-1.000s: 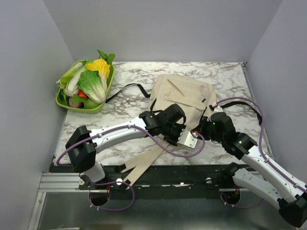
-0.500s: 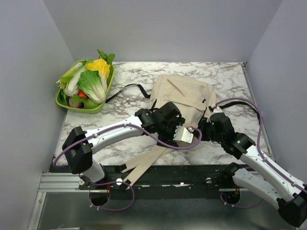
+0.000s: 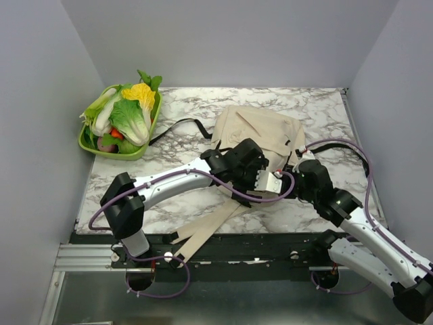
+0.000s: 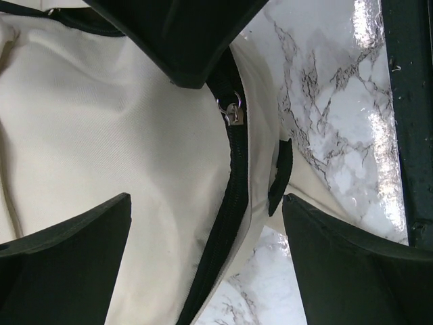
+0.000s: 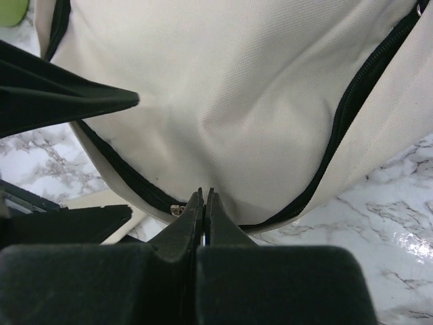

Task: Pack the student bag
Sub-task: Zip the student bag at the center of the board.

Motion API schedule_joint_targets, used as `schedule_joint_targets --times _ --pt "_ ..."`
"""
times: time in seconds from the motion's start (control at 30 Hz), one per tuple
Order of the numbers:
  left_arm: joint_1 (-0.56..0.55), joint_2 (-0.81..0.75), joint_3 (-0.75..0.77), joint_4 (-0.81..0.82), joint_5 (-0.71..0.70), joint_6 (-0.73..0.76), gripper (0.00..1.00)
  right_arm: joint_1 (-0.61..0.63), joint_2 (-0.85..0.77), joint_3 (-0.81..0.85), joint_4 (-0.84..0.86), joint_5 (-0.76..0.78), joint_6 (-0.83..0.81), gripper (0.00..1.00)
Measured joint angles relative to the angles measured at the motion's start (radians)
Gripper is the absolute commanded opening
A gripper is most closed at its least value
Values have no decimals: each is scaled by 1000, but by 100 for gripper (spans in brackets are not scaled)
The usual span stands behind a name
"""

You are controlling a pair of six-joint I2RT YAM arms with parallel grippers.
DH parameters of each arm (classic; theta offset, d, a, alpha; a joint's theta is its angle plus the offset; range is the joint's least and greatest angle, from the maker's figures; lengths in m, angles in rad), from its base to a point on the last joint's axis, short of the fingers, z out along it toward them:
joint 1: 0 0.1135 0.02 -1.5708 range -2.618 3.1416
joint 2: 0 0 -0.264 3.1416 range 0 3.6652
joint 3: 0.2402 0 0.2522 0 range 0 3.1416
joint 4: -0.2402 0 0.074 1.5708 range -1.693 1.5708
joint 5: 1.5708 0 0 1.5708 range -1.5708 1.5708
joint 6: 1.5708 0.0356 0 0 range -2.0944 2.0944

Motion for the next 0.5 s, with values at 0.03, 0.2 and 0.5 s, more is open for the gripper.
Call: schedule_joint_targets --times 0.03,0.2,0.5 --pt "0 10 3 3 3 1 99 0 -5 0 2 -3 0 1" --pt "0 48 -5 6 15 23 99 0 -39 0 9 -14 2 1" --pt "2 58 -53 83 -14 27 57 11 -53 -15 31 -59 19 1"
